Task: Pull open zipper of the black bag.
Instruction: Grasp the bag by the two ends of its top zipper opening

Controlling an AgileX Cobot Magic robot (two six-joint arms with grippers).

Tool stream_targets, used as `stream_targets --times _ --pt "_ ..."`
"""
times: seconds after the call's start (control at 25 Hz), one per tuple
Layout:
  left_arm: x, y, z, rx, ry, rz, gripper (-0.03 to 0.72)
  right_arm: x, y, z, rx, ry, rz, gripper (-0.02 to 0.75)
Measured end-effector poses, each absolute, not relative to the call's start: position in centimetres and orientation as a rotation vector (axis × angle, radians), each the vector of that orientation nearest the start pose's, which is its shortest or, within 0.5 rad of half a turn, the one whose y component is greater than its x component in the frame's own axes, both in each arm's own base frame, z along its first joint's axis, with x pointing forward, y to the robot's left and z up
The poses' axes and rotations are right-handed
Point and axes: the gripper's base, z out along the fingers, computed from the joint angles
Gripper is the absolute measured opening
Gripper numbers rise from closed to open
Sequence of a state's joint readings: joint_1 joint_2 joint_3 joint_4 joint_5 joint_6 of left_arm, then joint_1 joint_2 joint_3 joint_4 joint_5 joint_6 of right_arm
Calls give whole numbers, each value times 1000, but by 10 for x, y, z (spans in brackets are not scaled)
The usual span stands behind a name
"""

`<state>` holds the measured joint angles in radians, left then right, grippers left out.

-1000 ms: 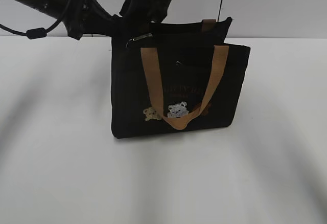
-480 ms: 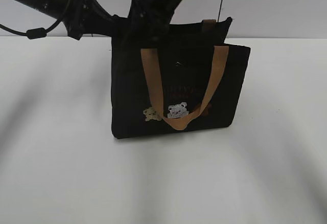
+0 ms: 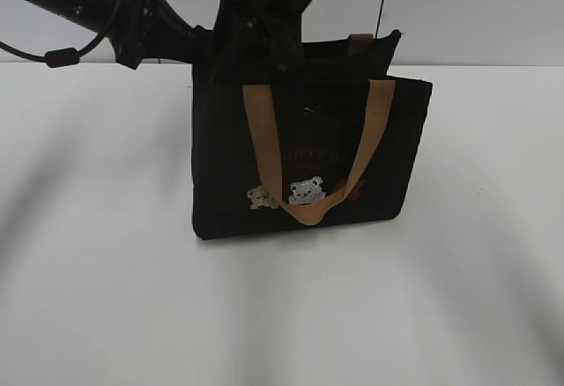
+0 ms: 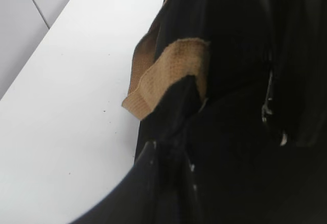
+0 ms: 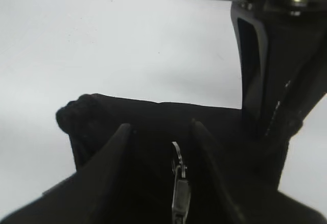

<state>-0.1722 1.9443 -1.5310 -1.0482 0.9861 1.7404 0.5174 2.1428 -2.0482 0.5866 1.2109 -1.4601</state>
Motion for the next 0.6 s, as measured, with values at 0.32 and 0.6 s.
stream_targets --times 0.32,0.6 --pt "401 -137 260 1458 1709 -611 53 383 271 289 -2066 1467 445 271" --pt "401 -137 261 1460 1707 -612 52 384 271 289 -2068 1456 431 271"
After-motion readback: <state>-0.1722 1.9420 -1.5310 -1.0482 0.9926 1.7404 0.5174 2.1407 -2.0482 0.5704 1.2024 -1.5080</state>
